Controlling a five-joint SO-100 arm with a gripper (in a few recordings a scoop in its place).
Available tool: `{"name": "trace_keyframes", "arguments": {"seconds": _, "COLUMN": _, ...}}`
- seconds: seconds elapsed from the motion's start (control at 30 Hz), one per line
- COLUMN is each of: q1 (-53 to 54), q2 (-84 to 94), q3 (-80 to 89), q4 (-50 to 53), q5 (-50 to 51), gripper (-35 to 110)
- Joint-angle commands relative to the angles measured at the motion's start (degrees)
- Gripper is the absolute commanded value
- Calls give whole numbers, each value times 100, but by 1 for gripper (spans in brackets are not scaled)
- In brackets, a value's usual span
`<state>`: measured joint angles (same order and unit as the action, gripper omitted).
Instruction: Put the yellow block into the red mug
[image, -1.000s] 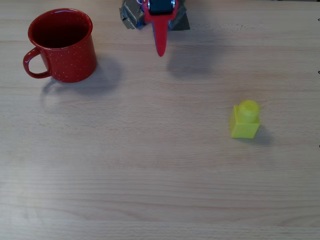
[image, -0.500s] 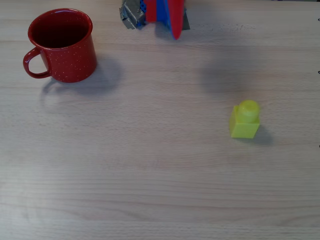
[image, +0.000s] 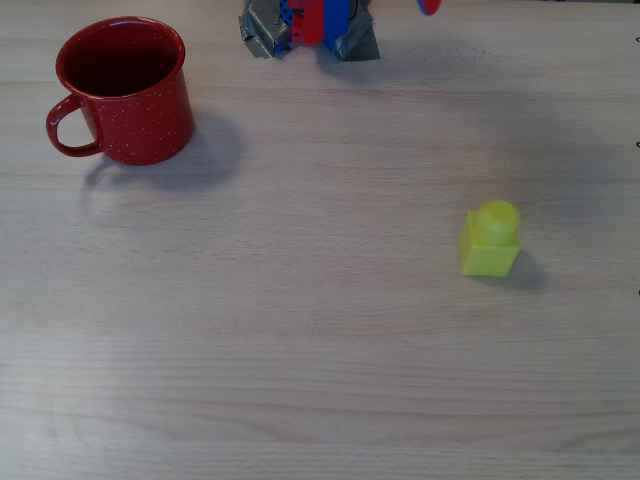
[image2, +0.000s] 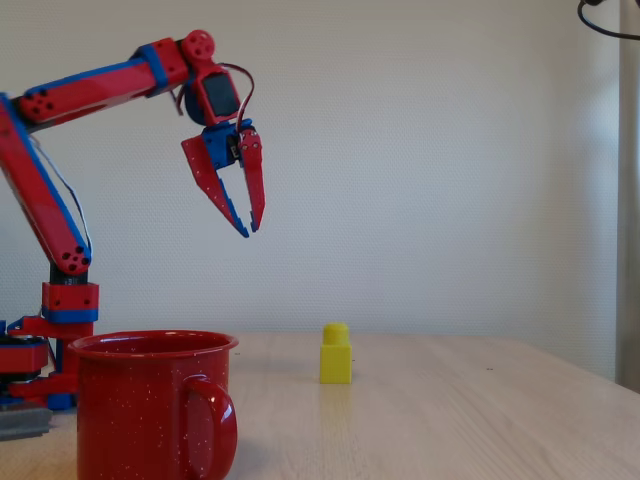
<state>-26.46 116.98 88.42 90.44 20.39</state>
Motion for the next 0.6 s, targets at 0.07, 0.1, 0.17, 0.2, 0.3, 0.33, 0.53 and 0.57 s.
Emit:
{"name": "trace_keyframes", "arguments": {"seconds": 0.07, "q1": -264, "q2": -853, "q3": -1301, "q4": 413, "q5": 448, "gripper": 0}}
{"name": "trace_keyframes", "arguments": {"seconds": 0.1, "q1": -264, "q2": -1090, "q3": -1468, "q4": 431, "q5": 519, "gripper": 0}}
{"name": "trace_keyframes", "arguments": {"seconds": 0.17, "q1": -264, "q2": -1521, "q3": -1749, "q4": 431, "q5": 633, "gripper": 0}}
{"name": "trace_keyframes", "arguments": {"seconds": 0.2, "q1": -264, "q2": -1731, "q3": -1881, "q4": 422, "q5": 677, "gripper": 0}}
{"name": "trace_keyframes", "arguments": {"seconds": 0.3, "q1": -255, "q2": -2320, "q3": -2241, "q4": 378, "q5": 826, "gripper": 0}}
{"name": "trace_keyframes", "arguments": {"seconds": 0.33, "q1": -264, "q2": -2505, "q3": -2355, "q4": 360, "q5": 844, "gripper": 0}}
{"name": "trace_keyframes", "arguments": {"seconds": 0.53, "q1": -352, "q2": -3472, "q3": -3393, "q4": 378, "q5": 870, "gripper": 0}}
{"name": "trace_keyframes", "arguments": {"seconds": 0.57, "q1": -360, "q2": -3639, "q3": -3586, "q4": 413, "q5": 870, "gripper": 0}}
